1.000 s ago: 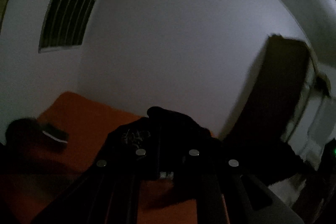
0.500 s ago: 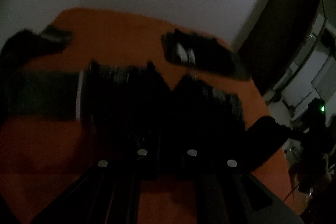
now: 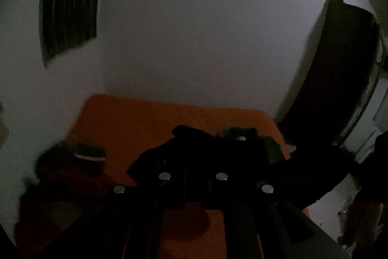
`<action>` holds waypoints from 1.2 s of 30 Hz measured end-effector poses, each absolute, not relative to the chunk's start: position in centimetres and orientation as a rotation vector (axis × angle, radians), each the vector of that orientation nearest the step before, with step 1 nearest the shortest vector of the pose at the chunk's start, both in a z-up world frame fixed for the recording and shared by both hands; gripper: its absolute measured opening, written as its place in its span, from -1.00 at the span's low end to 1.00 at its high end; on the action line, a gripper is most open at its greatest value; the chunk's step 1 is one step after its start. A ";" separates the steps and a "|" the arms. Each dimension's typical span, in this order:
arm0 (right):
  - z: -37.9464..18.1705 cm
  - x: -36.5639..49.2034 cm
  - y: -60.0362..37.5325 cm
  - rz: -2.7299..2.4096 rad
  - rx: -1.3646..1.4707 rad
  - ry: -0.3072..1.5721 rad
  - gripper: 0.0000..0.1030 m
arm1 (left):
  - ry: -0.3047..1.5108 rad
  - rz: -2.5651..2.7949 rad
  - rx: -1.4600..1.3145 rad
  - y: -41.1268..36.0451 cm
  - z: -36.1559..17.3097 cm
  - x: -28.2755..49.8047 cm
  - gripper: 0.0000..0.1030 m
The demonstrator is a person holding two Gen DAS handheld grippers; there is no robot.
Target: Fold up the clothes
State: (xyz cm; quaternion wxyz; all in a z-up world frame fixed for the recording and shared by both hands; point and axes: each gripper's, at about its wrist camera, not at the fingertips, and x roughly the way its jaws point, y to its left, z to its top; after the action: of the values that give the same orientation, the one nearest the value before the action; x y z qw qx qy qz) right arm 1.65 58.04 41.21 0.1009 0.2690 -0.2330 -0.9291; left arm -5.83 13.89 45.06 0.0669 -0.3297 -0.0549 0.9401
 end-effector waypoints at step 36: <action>40.2 -0.5 59.6 -2.618 0.798 -0.830 -0.91 | -0.487 2.868 -0.685 11.5 39.9 -4.9 -0.85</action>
State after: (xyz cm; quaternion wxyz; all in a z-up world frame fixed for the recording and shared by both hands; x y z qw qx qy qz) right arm -0.49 59.65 40.17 0.1402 0.2761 -0.2872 -0.9064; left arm -4.85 11.54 39.91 0.0762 -0.2287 -0.1623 0.9568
